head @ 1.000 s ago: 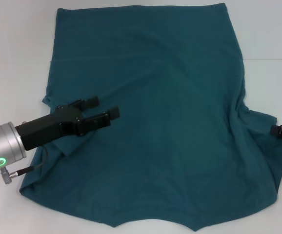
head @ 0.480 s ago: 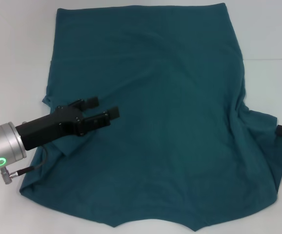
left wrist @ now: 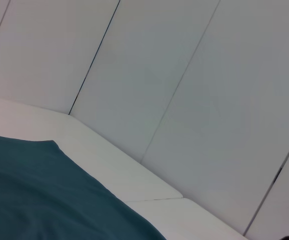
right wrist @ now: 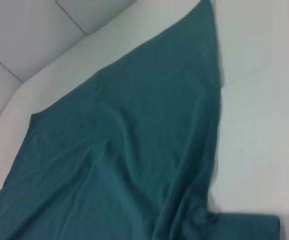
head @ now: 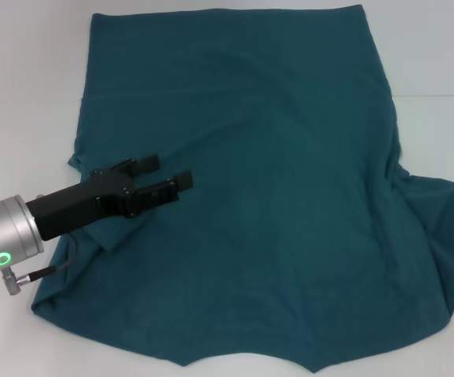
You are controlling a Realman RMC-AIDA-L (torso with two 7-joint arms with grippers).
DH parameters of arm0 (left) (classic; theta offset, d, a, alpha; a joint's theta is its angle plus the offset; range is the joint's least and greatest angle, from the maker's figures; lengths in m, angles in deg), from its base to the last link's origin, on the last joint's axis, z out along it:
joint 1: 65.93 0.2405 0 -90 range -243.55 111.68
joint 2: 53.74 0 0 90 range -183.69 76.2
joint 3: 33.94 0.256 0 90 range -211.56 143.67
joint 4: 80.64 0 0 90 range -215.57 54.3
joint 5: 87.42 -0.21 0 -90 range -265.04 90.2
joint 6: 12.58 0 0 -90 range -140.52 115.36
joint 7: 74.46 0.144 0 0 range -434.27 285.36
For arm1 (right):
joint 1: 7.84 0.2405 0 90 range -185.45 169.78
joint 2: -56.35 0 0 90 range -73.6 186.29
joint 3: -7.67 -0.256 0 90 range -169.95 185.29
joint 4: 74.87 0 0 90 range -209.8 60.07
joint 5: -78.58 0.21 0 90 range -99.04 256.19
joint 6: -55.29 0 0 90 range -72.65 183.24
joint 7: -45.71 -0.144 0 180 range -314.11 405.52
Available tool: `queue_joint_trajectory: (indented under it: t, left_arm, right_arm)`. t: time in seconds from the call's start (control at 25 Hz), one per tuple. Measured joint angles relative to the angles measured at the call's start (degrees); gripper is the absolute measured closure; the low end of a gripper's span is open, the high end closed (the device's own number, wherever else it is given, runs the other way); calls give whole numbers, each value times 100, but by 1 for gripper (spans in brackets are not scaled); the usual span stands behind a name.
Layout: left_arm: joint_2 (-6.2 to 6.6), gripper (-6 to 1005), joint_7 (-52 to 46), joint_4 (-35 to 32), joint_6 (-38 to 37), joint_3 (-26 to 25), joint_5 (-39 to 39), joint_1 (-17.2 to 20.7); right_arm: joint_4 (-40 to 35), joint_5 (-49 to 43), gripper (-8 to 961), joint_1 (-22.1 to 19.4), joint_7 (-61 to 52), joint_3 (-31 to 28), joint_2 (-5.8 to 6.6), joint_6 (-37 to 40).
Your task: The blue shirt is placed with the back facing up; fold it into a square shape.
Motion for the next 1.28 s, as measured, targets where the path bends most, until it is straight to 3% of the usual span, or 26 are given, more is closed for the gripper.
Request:
queue_joint_trajectory:
  t: [0.36, 1.28]
  left_arm:
    - [0, 71, -62, 15, -31, -26, 14, 6]
    - [0, 72, -71, 50, 10, -13, 14, -47]
  right_arm:
    - [-24, -11, 954, 127, 31, 21, 12, -467]
    - [-30, -43, 954, 388, 41, 140, 221, -667]
